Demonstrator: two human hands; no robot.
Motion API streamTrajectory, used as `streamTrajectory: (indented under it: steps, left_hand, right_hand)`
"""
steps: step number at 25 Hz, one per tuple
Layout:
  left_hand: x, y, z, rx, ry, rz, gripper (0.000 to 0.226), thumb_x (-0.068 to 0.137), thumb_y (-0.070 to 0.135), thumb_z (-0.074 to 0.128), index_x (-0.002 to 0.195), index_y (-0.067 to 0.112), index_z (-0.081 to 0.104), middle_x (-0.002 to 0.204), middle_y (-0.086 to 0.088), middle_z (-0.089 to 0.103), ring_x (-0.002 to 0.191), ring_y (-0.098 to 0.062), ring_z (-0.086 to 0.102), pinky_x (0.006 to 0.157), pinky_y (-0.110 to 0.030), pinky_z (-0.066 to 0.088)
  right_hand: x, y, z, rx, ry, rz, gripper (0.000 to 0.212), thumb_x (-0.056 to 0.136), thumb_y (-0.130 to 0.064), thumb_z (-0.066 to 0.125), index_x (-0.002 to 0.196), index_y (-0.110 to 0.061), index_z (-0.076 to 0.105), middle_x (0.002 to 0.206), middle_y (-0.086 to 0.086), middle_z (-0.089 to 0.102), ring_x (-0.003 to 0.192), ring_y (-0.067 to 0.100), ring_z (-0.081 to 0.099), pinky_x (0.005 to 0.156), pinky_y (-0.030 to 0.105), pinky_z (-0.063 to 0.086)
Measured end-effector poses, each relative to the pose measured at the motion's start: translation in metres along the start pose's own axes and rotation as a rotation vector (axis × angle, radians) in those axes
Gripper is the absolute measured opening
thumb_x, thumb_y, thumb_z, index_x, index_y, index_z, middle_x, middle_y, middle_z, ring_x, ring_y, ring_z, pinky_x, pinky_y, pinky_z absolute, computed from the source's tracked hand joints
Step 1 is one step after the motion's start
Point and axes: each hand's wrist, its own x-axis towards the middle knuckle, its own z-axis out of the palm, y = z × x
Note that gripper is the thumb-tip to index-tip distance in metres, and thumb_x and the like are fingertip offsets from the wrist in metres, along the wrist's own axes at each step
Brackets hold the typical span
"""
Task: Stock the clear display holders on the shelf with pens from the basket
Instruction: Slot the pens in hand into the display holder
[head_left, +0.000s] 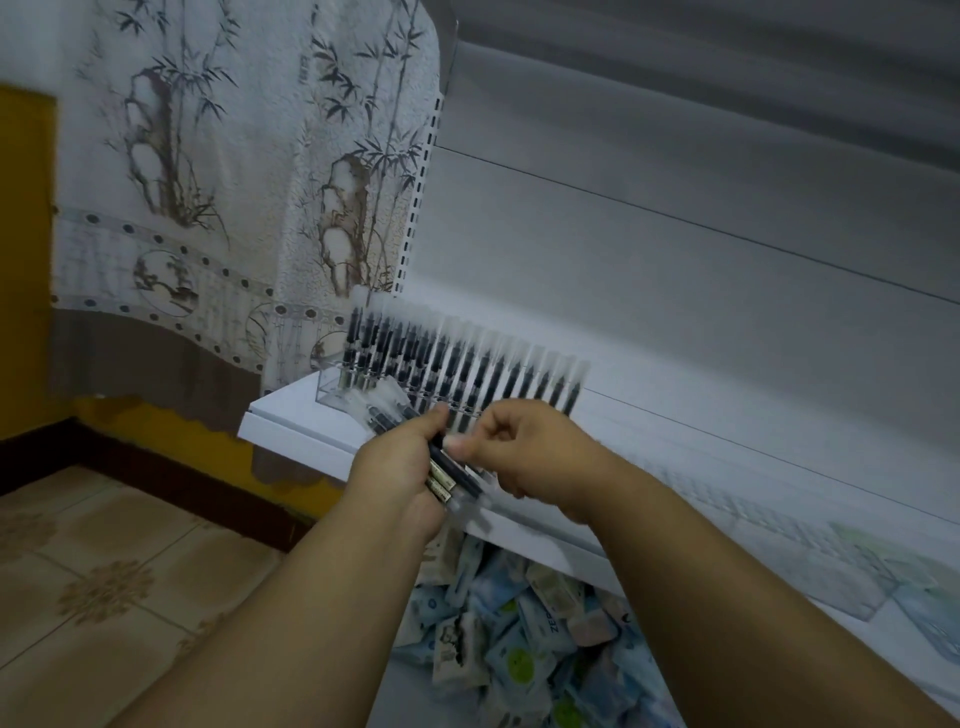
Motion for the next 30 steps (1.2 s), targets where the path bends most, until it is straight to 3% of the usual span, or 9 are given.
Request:
streamTrajectory:
  steps: [3, 7, 12, 15, 18, 22, 25, 27, 30]
  left_hand:
    - [0.010, 0.018, -0.021, -0.061, 0.145, 0.097, 0.027, 0.087, 0.024, 0.071, 0.095, 0.000, 0.065, 0.085, -0.012, 0.063, 0.071, -0.032, 0.064, 0.069, -0.051, 0.060]
    - [0.009, 0.030, -0.050, -0.101, 0.253, 0.176, 0.041, 0.084, 0.027, 0.075, 0.112, 0.000, 0.061, 0.084, -0.012, 0.061, 0.060, -0.031, 0.061, 0.042, -0.036, 0.053]
    - [0.000, 0.051, -0.083, -0.203, 0.293, 0.224, 0.048, 0.087, 0.026, 0.070, 0.127, 0.002, 0.058, 0.081, -0.010, 0.059, 0.056, -0.025, 0.052, 0.041, -0.028, 0.048]
    - [-0.003, 0.064, -0.097, -0.266, 0.339, 0.271, 0.038, 0.085, 0.020, 0.070, 0.118, 0.003, 0.063, 0.098, -0.017, 0.070, 0.063, -0.030, 0.063, 0.045, -0.036, 0.053]
    - [-0.008, 0.066, -0.100, -0.273, 0.386, 0.288, 0.025, 0.082, 0.012, 0.070, 0.104, 0.002, 0.063, 0.090, -0.015, 0.070, 0.069, -0.032, 0.069, 0.053, -0.041, 0.056]
    - [-0.012, 0.068, -0.106, -0.272, 0.390, 0.254, 0.015, 0.084, 0.014, 0.067, 0.082, 0.002, 0.058, 0.071, -0.012, 0.064, 0.046, -0.026, 0.063, 0.047, -0.033, 0.052]
    - [-0.006, 0.083, -0.121, -0.313, 0.415, 0.286, 0.018, 0.085, 0.019, 0.066, 0.095, 0.006, 0.056, 0.075, -0.012, 0.058, 0.043, -0.024, 0.061, 0.044, -0.031, 0.050]
    - [-0.006, 0.087, -0.122, -0.322, 0.418, 0.283, 0.024, 0.086, 0.019, 0.066, 0.105, 0.006, 0.058, 0.083, -0.013, 0.062, 0.057, -0.027, 0.063, 0.044, -0.032, 0.052]
    - [-0.005, 0.083, -0.113, -0.256, 0.352, 0.225, 0.023, 0.090, 0.020, 0.063, 0.090, -0.001, 0.055, 0.061, -0.017, 0.065, 0.046, -0.029, 0.062, 0.042, -0.030, 0.049]
  right_hand:
    - [-0.006, -0.003, 0.027, -0.006, -0.009, -0.007, 0.042, 0.076, -0.043, 0.080, 0.083, -0.008, 0.060, 0.060, 0.005, 0.060, 0.044, 0.012, 0.046, 0.046, 0.027, 0.041]
    - [-0.002, -0.010, 0.054, 0.129, -0.068, 0.010, 0.031, 0.086, -0.031, 0.075, 0.094, -0.004, 0.064, 0.074, 0.013, 0.073, 0.043, 0.015, 0.048, 0.044, 0.023, 0.038]
    - [-0.001, -0.022, 0.073, 0.152, -0.105, -0.086, 0.020, 0.092, -0.024, 0.067, 0.110, -0.021, 0.058, 0.068, 0.008, 0.068, 0.048, 0.014, 0.052, 0.049, 0.025, 0.043]
    - [-0.004, -0.026, 0.074, 0.058, -0.118, -0.132, 0.005, 0.094, -0.021, 0.064, 0.097, -0.017, 0.067, 0.068, 0.008, 0.067, 0.046, 0.008, 0.053, 0.049, 0.025, 0.048]
    - [0.002, -0.035, 0.084, -0.190, -0.060, -0.200, 0.009, 0.093, -0.031, 0.066, 0.089, -0.024, 0.069, 0.076, 0.000, 0.069, 0.060, 0.009, 0.061, 0.059, 0.032, 0.055]
    - [0.016, -0.051, 0.095, -0.598, 0.053, -0.368, 0.022, 0.091, -0.048, 0.061, 0.098, -0.031, 0.072, 0.097, -0.008, 0.055, 0.083, 0.011, 0.055, 0.073, 0.033, 0.050]
    - [0.027, -0.051, 0.074, -0.823, 0.093, -0.351, 0.020, 0.094, -0.044, 0.058, 0.099, -0.028, 0.070, 0.095, -0.007, 0.055, 0.081, 0.012, 0.054, 0.068, 0.031, 0.046]
    - [0.037, -0.046, 0.060, -0.822, 0.118, -0.269, 0.017, 0.098, -0.037, 0.053, 0.090, -0.024, 0.060, 0.085, -0.005, 0.057, 0.071, 0.012, 0.052, 0.060, 0.028, 0.040]
    - [0.060, -0.042, 0.052, -0.466, 0.237, -0.171, 0.017, 0.099, -0.031, 0.053, 0.087, -0.020, 0.048, 0.078, 0.001, 0.058, 0.067, 0.015, 0.053, 0.058, 0.029, 0.043]
